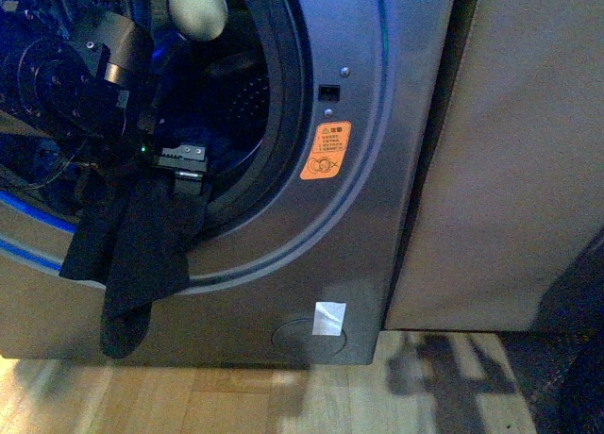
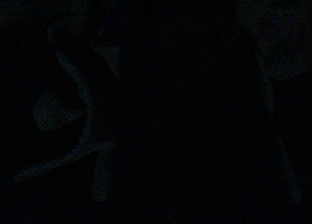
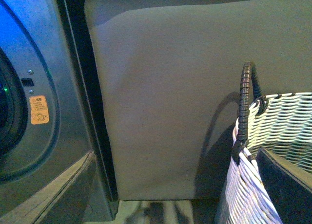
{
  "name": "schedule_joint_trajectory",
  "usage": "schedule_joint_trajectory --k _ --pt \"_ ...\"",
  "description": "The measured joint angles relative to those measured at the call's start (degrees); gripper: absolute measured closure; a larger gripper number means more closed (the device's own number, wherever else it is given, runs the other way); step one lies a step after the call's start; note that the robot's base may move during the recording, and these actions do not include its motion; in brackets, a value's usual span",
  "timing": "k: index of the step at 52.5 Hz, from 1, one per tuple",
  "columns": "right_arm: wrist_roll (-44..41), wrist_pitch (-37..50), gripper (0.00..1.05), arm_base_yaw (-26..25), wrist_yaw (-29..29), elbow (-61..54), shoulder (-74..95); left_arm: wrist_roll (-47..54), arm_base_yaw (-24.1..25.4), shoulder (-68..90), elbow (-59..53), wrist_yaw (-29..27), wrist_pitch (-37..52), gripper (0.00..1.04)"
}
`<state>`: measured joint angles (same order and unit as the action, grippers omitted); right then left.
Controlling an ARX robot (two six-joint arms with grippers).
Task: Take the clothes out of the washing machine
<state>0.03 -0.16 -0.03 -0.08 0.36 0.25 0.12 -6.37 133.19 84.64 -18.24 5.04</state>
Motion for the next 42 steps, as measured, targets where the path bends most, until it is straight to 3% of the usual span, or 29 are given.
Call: schedule_joint_trajectory --k 17,29,35,42 --pt "0.0 0.0 0.07 0.0 0.0 0.0 0.0 -2.1 1.0 -1.0 -1.1 1.3 -1.6 0.52" --pt "0.0 0.0 0.07 0.0 0.0 0.0 0.0 -0.5 2.0 -4.8 -7.7 4.2 1.4 0.84" --pt "0.0 0.0 0.07 0.0 0.0 0.0 0.0 -0.1 2.7 -8.4 -13.5 7.7 5.5 0.91" --pt "0.0 0.0 0.07 0.0 0.0 0.0 0.0 0.4 2.9 -12.5 -19.3 10.5 8.7 0.92"
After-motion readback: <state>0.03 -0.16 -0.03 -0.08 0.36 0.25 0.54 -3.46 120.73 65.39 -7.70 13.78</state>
